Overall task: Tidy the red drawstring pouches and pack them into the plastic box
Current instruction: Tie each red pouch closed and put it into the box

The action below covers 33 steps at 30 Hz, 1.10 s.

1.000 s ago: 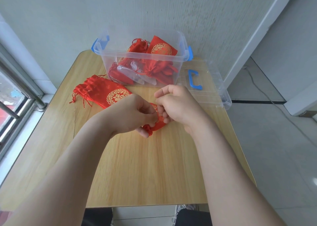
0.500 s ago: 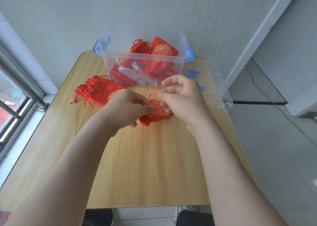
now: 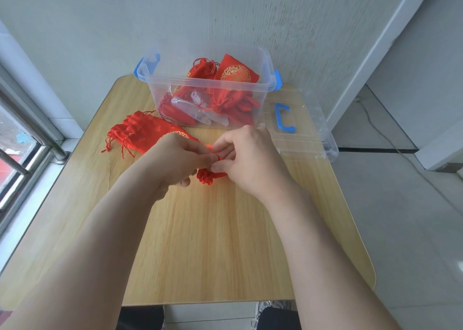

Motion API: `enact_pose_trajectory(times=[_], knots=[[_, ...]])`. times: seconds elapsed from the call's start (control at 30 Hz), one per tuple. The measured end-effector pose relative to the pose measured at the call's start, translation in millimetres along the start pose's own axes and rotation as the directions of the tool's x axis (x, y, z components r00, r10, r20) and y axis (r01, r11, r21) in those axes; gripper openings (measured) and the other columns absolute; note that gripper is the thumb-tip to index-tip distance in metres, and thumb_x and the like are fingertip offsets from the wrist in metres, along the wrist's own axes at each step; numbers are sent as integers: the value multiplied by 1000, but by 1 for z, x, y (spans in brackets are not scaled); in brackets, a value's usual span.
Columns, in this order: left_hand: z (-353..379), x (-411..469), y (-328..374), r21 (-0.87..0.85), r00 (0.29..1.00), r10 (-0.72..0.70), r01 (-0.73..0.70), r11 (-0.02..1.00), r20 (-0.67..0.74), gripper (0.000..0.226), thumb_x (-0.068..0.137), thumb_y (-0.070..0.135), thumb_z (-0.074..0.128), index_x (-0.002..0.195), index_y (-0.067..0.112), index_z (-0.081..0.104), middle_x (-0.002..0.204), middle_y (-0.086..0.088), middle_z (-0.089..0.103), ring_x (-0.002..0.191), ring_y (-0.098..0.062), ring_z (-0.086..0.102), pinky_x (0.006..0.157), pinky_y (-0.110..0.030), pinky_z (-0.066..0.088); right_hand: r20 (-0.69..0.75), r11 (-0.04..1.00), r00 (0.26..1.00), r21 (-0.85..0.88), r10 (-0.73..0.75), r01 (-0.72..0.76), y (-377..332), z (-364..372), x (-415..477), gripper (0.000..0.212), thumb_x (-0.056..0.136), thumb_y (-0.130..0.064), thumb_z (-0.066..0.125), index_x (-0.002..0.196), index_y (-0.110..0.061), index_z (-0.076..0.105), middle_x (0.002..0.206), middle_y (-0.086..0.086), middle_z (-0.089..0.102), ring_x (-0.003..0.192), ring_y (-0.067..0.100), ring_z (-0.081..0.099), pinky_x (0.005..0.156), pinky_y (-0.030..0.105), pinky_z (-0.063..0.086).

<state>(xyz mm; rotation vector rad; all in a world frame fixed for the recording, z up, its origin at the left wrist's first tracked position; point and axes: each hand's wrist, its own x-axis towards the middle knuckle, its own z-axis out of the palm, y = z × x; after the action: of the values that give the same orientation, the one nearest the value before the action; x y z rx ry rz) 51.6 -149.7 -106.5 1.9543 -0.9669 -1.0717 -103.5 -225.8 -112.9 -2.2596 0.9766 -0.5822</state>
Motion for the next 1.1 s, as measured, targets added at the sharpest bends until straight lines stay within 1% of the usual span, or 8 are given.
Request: enact_pose_trajectory(times=[0.1, 0.2, 0.3, 0.4, 0.57, 0.7, 0.87, 1.1], knots=[[-1, 2, -2, -18, 1000, 2, -2, 1000, 26, 13, 94, 24, 79, 83, 22, 85, 75, -2, 68, 73, -18, 55, 60, -30, 49, -15, 1000, 1000, -9, -3, 3, 0, -1, 1, 27, 75, -11, 96, 96, -22, 84, 77, -13, 73, 70, -1, 71, 72, 26, 63], [-2, 4, -3, -18, 999, -5, 6, 1000, 41, 15, 97, 22, 77, 85, 23, 85, 68, 6, 70, 76, -14, 60, 62, -29, 52, -10, 1000, 1000, -2, 0, 0, 1, -2, 1, 21, 77, -11, 95, 89, -25, 85, 72, -12, 74, 66, 0, 70, 68, 24, 62], [0, 5, -3, 6, 999, 17, -17, 1000, 41, 16, 97, 19, 76, 84, 22, 85, 91, -16, 75, 79, -19, 57, 65, -32, 51, -37, 999, 999, -48, -4, 2, 4, -2, 0, 16, 83, -14, 90, 87, -29, 87, 75, -11, 75, 71, 0, 67, 68, 24, 60], [4, 6, -1, 24, 999, 40, -40, 999, -22, 18, 94, 19, 78, 79, 24, 85, 91, -16, 75, 77, -22, 54, 66, -35, 50, -56, 996, 998, -86, -28, 24, 6, 2, 1, 13, 90, -14, 83, 88, -26, 86, 78, -5, 76, 76, 8, 66, 70, 32, 59], [8, 7, 4, -100, 990, 5, -19, 995, -140, 4, 87, 16, 84, 84, 15, 84, 91, -11, 80, 74, -16, 65, 63, -24, 57, -58, 988, 996, -144, -64, 55, 7, 7, 3, 20, 94, -9, 74, 92, -25, 86, 80, 1, 75, 76, 21, 70, 66, 39, 60], [9, 9, 1, -123, 979, 12, -38, 992, -203, 22, 82, 19, 90, 99, 13, 76, 93, -7, 80, 75, -14, 73, 64, -26, 56, -29, 983, 996, -166, -79, 73, 4, 6, 1, 20, 95, -11, 72, 96, -25, 86, 85, 2, 72, 80, 23, 68, 65, 37, 58], [13, 6, -2, 31, 947, 167, -165, 986, -276, 13, 83, 23, 90, 83, 21, 77, 74, 3, 80, 74, -15, 78, 76, -41, 65, -41, 978, 998, -205, -54, 44, 2, 7, 2, 17, 92, -11, 66, 87, -16, 81, 77, 5, 66, 75, 29, 66, 62, 42, 58], [17, 3, 0, 330, 843, 460, -366, 870, -278, 12, 82, 17, 87, 79, 25, 78, 69, 12, 76, 64, 4, 70, 70, -21, 58, -56, 970, 998, -241, -21, 7, 4, 6, 2, 16, 86, -13, 62, 77, -13, 75, 72, 7, 66, 72, 30, 65, 57, 37, 56]])
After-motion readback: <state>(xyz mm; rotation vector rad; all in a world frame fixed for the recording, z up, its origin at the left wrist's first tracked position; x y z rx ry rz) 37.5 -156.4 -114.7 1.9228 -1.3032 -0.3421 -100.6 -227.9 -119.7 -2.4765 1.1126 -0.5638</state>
